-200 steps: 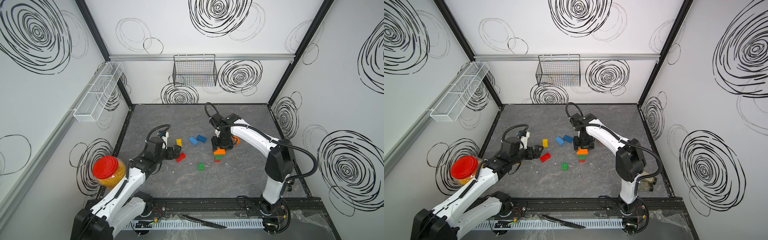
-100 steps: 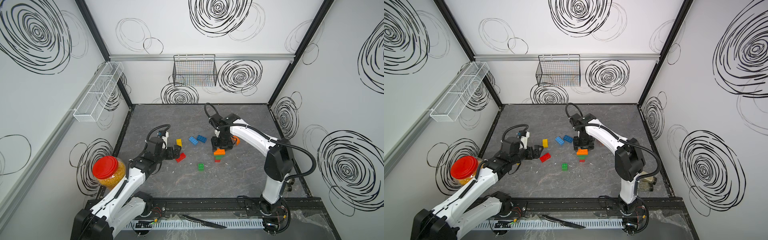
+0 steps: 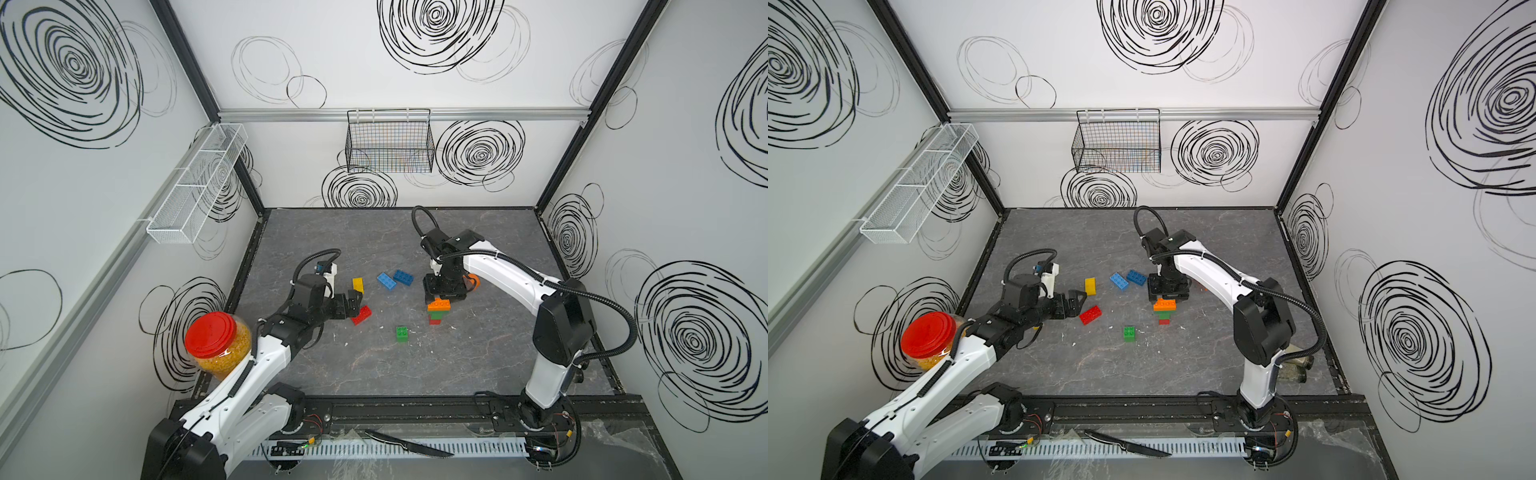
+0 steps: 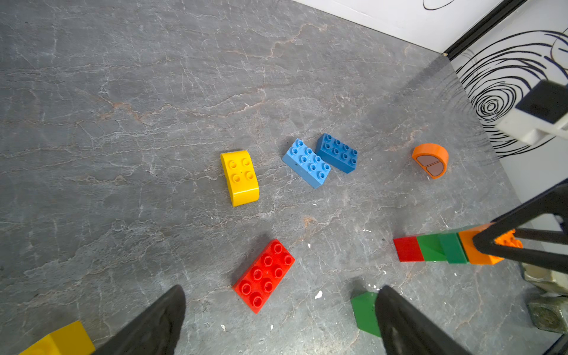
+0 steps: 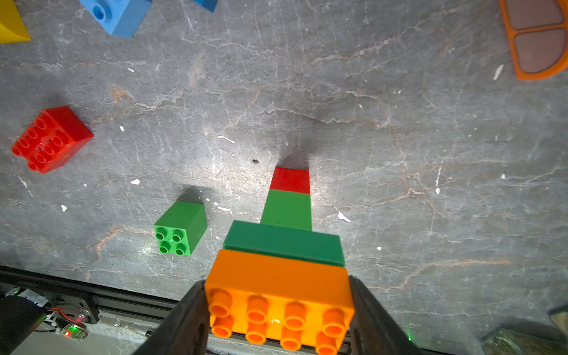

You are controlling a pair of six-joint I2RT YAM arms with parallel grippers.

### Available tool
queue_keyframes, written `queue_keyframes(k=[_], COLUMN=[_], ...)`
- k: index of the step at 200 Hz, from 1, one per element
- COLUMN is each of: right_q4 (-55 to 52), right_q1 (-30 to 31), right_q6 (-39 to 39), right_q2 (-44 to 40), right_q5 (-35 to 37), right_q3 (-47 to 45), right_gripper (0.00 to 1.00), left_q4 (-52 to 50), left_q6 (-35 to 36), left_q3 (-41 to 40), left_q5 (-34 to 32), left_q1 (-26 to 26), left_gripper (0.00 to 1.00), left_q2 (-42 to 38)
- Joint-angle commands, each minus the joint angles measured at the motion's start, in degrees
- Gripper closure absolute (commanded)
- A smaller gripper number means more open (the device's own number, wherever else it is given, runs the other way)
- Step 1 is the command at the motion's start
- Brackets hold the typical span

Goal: Assemble an ice cream with lego
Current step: Assemble the lego brick with the lego brick.

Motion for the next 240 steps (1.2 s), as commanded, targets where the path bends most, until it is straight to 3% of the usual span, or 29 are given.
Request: queue_keyframes(k=[1, 63, 144, 179, 219, 240], right_q4=[-1.5, -2.5, 2.6, 2.3, 2.3, 0.9], right_q1=[-0.1, 0.5, -0.9, -0.4, 0.0, 0.1], right_q6=[-0.4, -0.2, 0.8, 0.7, 0.5, 0.6], right_q2=[3.9, 8.1, 10.1, 10.9, 10.1, 9.2], right_q5=[3.0, 5.1, 0.5, 4.3, 4.8, 4.9], right_q3=[-3.0, -4.3, -8.1, -9.2, -10.0, -8.0], right_gripper=[0.6, 0.64, 0.71, 0.73, 0.73, 0.68], left_q4=[0.0, -0.1, -0.1, 0.0, 0.0, -0.1], left_q6=[0.4, 0.4, 0.4, 0.4, 0.3, 0.4], left_q3=[1.0, 1.0, 0.9, 1.0, 0.9, 0.9], left_q5=[-0.4, -0.3, -0.3, -0.3, -0.3, -0.4], left_q1=[0.5, 0.5, 0.5, 0.5, 0.5, 0.5], left_gripper=[0.01, 0.01, 0.01, 0.01, 0.01, 0.01], left_q2=[-0.7, -0.9, -1.2, -1.1, -1.3, -1.3])
